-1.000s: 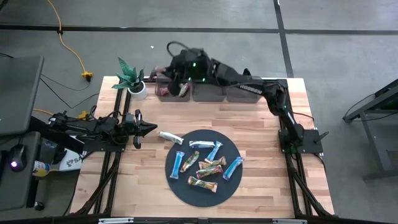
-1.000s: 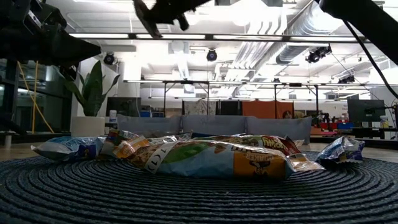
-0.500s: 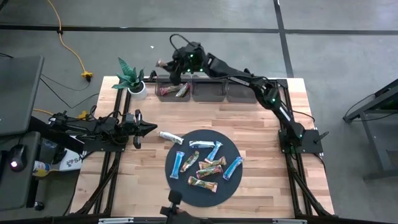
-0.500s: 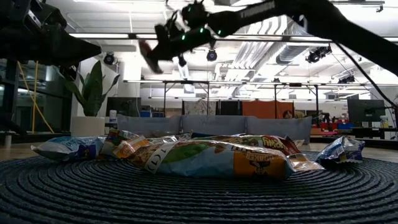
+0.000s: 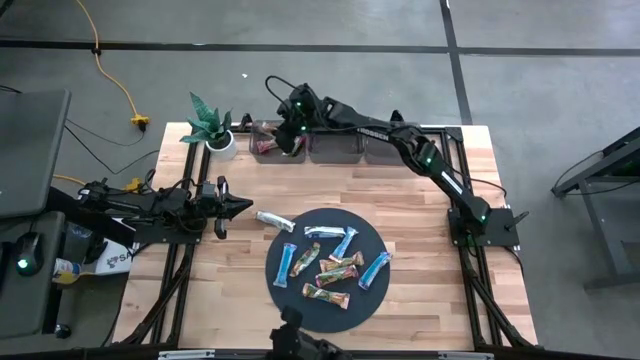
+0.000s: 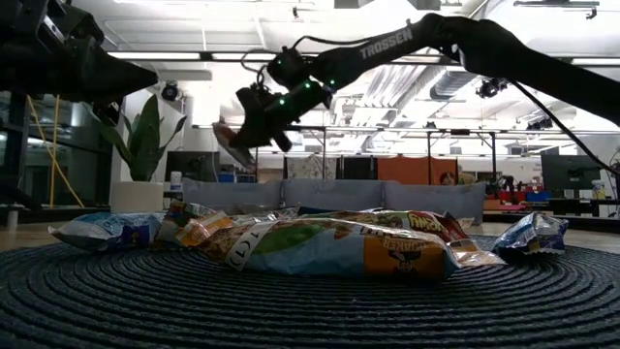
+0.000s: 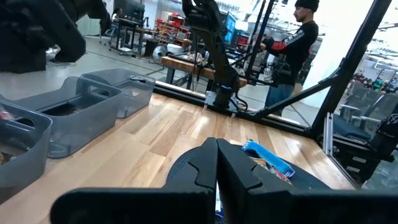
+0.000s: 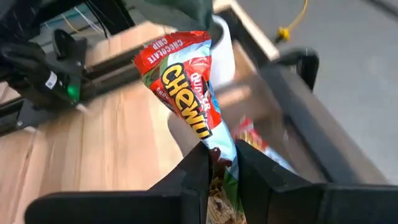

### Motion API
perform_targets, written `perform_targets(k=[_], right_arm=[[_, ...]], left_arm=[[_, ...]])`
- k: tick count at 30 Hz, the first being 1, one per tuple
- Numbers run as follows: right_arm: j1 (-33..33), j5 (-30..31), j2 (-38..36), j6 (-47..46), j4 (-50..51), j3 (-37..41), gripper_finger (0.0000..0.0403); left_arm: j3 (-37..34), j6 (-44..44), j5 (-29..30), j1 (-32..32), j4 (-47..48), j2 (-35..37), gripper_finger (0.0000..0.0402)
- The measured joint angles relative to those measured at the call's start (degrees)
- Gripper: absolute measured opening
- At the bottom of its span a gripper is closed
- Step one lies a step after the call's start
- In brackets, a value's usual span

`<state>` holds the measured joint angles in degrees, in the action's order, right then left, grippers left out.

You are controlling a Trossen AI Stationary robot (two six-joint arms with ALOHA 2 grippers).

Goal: Pick and place Granola Bars by type
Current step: Put the red granola bar into the left black bin

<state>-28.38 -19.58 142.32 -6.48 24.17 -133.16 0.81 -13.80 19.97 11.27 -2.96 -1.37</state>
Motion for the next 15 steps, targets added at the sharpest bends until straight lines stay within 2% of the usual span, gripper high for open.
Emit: perform_targets(k=[5,15], right_arm=[[-1.4,-0.4,0.0,-0.3,5.0,0.0,0.0055],[-2.8,-0.6,0.0,-1.1,8.2,0.0,0.0055]], left_arm=[[0.0,0.0,0.0,0.0,0.0,0.0,0.0001],[0.0,0.0,0.0,0.0,0.0,0.0,0.0001]])
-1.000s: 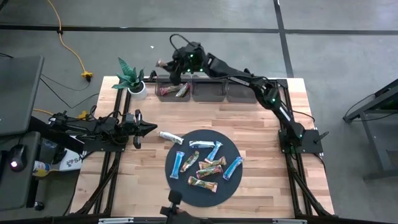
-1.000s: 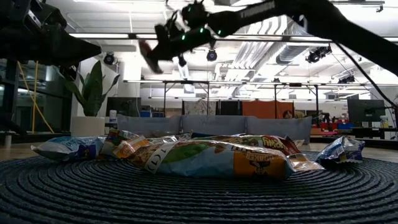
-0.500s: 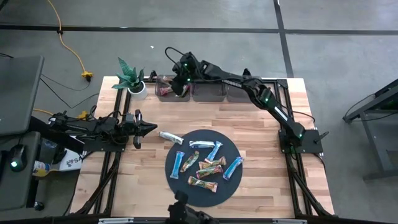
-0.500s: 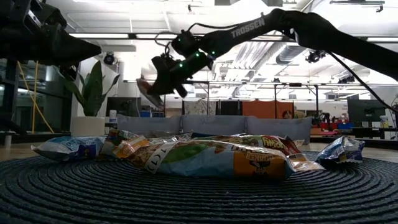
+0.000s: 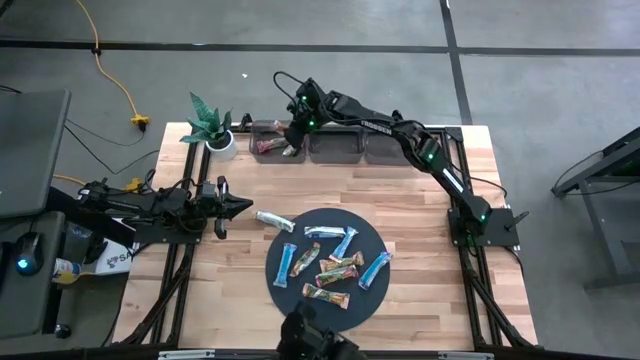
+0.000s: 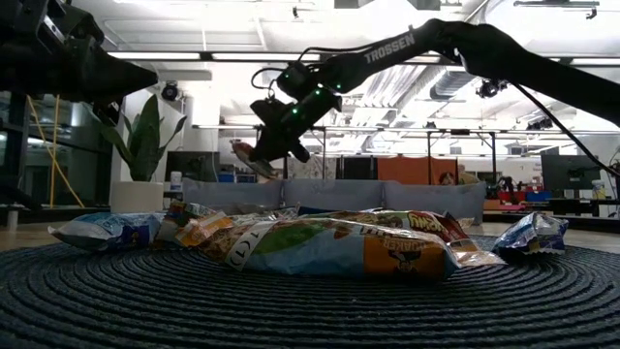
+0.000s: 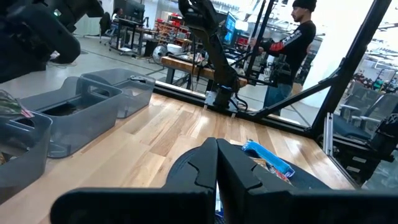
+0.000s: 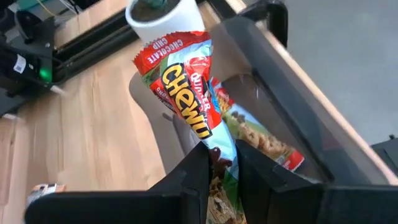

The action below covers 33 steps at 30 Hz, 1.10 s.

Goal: Pick and place Granola Bars by type
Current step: Put the red granola bar into the left black bin

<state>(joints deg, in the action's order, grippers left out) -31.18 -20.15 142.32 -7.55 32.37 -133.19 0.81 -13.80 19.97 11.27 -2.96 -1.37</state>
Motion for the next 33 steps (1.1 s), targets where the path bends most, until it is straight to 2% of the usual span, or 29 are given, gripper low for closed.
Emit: perform_targets(k=[7,27,33], right_arm=[[0.2,-4.5,3.2,-3.0,1.0,0.0,0.0055],[1.7,-3.1,4.0,-1.9,1.2,0.0,0.0056],[2.1,-1.6,4.0,-1.4,1.3,0.0,0.0077]], left_arm=[[0.0,0.0,0.0,0.0,0.0,0.0,0.0001],[0.0,0.0,0.0,0.0,0.0,0.0,0.0001],[0.0,0.0,0.0,0.0,0.0,0.0,0.0001]])
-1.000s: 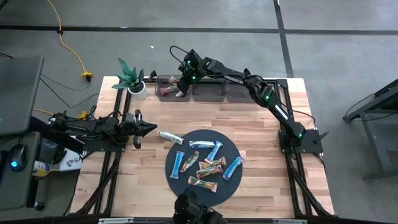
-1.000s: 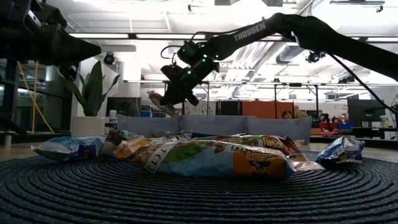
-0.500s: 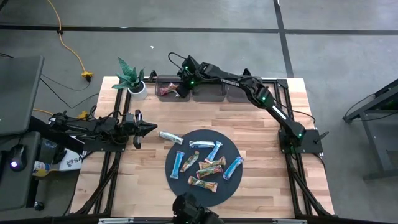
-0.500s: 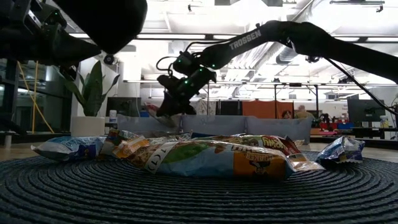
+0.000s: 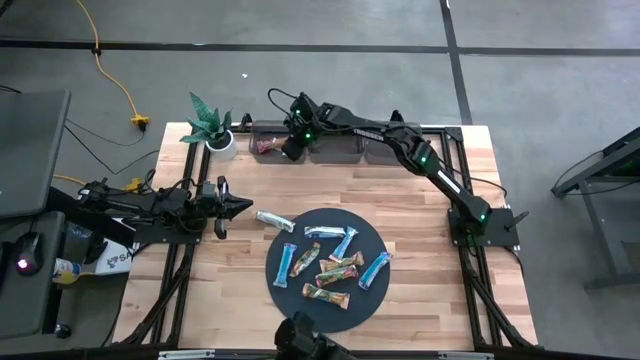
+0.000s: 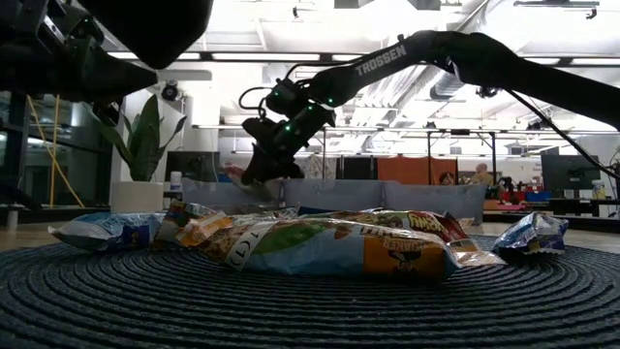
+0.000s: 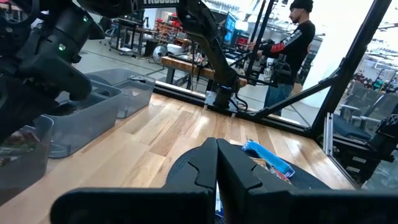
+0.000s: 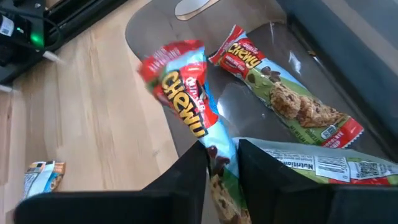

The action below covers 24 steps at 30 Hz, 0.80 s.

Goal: Pick and place Granola Bars by type
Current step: Put the red granola bar into the left black bin, then put the yellow granola bar into the middle black bin

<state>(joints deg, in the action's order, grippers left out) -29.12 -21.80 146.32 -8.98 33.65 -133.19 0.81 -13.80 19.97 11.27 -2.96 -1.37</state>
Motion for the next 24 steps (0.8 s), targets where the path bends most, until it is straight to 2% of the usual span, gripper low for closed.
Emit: perform_targets(k=[8,14,24], right_arm=[[0.0,0.8,0.0,0.2,0.0,0.0,0.0144],[0.2,-2.5,-1.0,-0.7,0.1,-0.8,0.0192],[3.9,-3.0,-8.3,0.3,-0.1,-1.7,0.0221]], left_arm=[[0.0,0.0,0.0,0.0,0.0,0.0,0.0001],[0.0,0.0,0.0,0.0,0.0,0.0,0.0001],[0.0,0.0,0.0,0.0,0.0,0.0,0.0001]])
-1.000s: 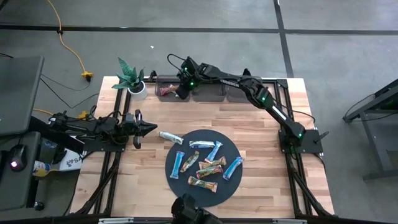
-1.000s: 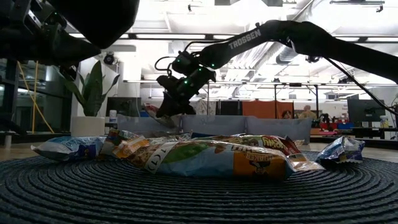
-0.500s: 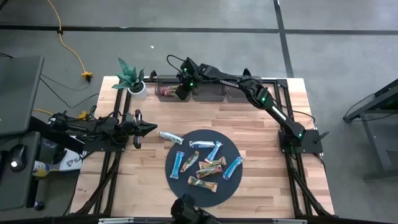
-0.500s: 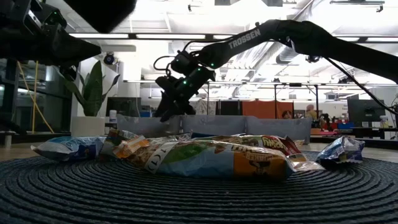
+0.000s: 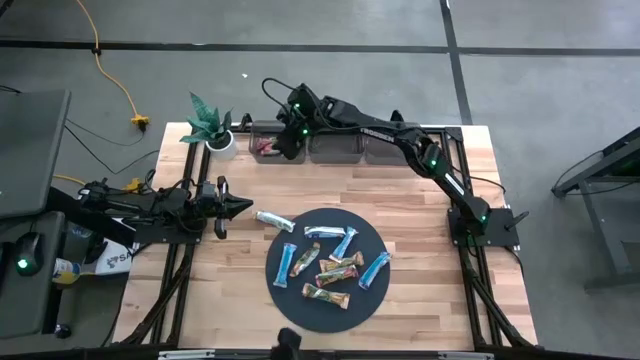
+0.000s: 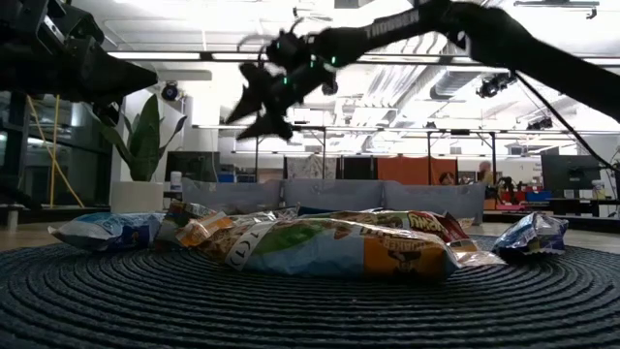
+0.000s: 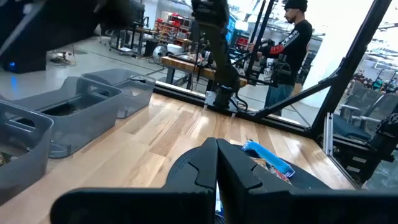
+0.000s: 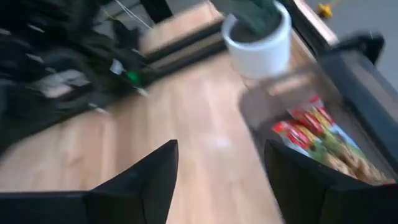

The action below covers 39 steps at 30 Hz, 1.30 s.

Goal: Pick and place Granola Bars by type
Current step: Put the yellow granola bar into the middle black bin

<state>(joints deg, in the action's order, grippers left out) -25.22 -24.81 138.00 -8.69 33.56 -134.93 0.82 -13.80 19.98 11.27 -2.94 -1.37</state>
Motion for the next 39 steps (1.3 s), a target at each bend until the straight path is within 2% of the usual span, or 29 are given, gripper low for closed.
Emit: perform_targets(k=[7,12,14,17,21,26,33,39], right_arm=[[6.0,0.8,-4.5,0.2,4.1,0.0,0.0223],[12.4,2.6,-4.7,0.2,10.6,0.0,0.0223],[15.3,6.9,-4.7,1.2,13.5,0.0,0.0223],[19.4,18.0,-4.8,1.1,17.9,0.0,0.0223],[23.7,28.3,-4.8,-1.7,19.3,0.4,0.0223],[28.2,33.2,-5.0,-8.0,15.5,5.9,0.0223],[31.9,33.6,-4.8,-16.3,-0.8,19.7,0.0223],[31.6,34.6,-4.8,-15.4,-11.9,26.6,0.0223]], left_arm=[[0.0,0.0,0.0,0.0,0.0,0.0,0.0001],[0.0,0.0,0.0,0.0,0.0,0.0,0.0001],[0.0,0.0,0.0,0.0,0.0,0.0,0.0001],[0.0,0.0,0.0,0.0,0.0,0.0,0.0001],[0.0,0.0,0.0,0.0,0.0,0.0,0.0001],[0.0,0.0,0.0,0.0,0.0,0.0,0.0001],[0.0,0.0,0.0,0.0,0.0,0.0,0.0001],[0.0,0.0,0.0,0.0,0.0,0.0,0.0001]])
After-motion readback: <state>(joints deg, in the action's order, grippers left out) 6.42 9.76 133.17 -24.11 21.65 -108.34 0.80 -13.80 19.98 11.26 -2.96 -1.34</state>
